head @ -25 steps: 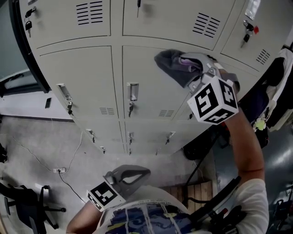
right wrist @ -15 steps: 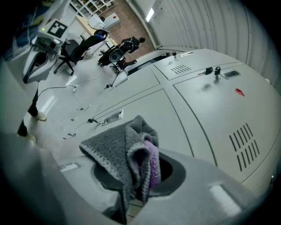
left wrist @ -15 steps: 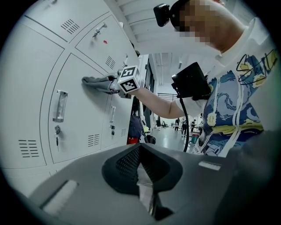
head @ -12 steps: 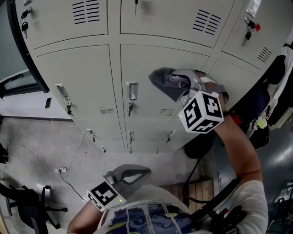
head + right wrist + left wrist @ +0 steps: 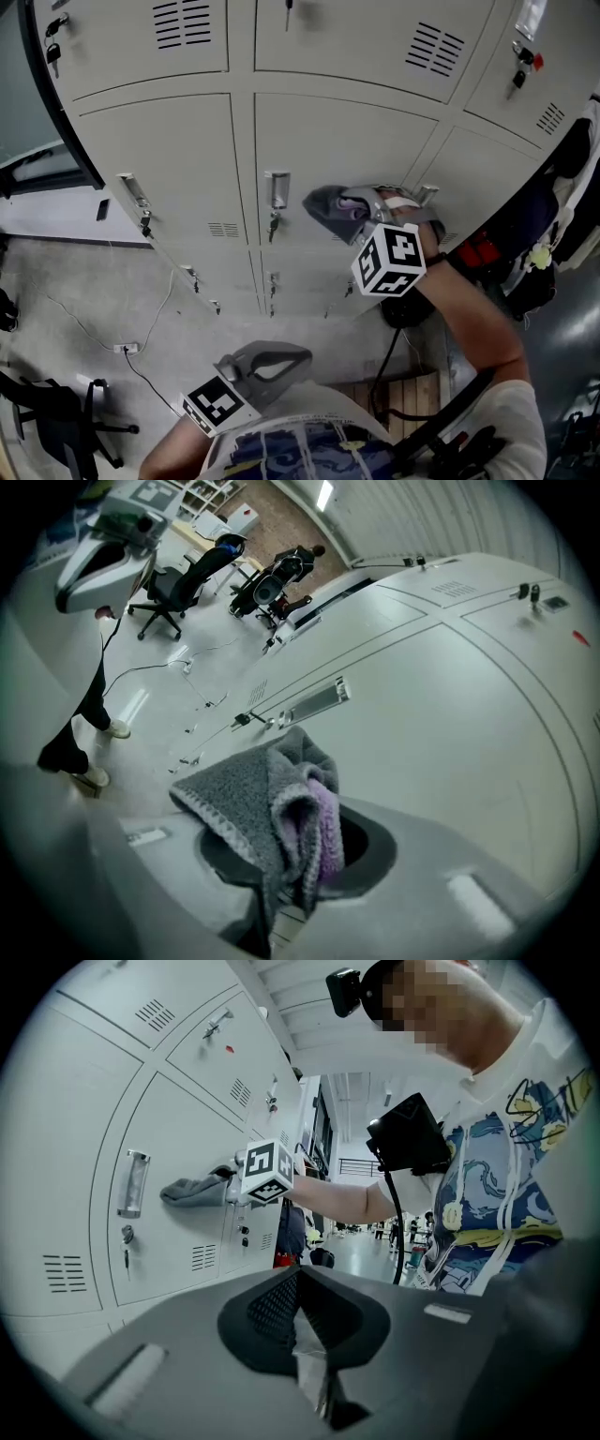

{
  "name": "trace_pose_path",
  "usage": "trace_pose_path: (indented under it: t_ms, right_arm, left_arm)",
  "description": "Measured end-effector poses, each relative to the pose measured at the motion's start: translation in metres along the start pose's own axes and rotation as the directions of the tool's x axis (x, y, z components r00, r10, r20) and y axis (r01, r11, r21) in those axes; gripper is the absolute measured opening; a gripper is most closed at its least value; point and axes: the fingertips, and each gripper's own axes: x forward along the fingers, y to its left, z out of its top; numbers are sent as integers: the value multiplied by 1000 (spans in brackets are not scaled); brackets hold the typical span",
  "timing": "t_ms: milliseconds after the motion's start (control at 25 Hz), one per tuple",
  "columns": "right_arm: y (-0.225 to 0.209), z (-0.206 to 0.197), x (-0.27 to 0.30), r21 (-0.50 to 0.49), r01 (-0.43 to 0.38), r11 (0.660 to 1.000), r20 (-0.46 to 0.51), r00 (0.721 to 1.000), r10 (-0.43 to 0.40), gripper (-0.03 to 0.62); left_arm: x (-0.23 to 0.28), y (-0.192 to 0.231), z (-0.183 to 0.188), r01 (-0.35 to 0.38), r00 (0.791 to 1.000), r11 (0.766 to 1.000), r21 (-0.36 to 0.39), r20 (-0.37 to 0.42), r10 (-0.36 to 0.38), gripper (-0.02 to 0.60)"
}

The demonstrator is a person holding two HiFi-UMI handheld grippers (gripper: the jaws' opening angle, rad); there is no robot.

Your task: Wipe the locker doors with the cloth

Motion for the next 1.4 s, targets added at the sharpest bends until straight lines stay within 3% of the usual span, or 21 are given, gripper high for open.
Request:
trace_pose_path:
  t_ms: [400, 1000, 1200, 1400]
  right_arm:
    - [74, -19, 49, 17, -120, 993, -29, 992, 120, 86]
    - [157, -44, 100, 59, -275, 960, -85, 957, 279, 86]
    - [162, -44, 96, 93, -295, 951, -71, 951, 302, 86]
    - [129, -16, 43, 126, -306, 944, -6, 951, 309, 86]
  left_arm:
    - [-4, 6, 1, -15, 1000, 1000, -8, -6, 15, 2]
    - [-3, 9, -2, -32, 999, 999, -14, -6, 32, 2]
    - [-5, 10, -3, -36, 999, 999, -17, 6, 36, 2]
    - [-7, 11, 1, -28, 1000, 1000, -6, 0, 28, 2]
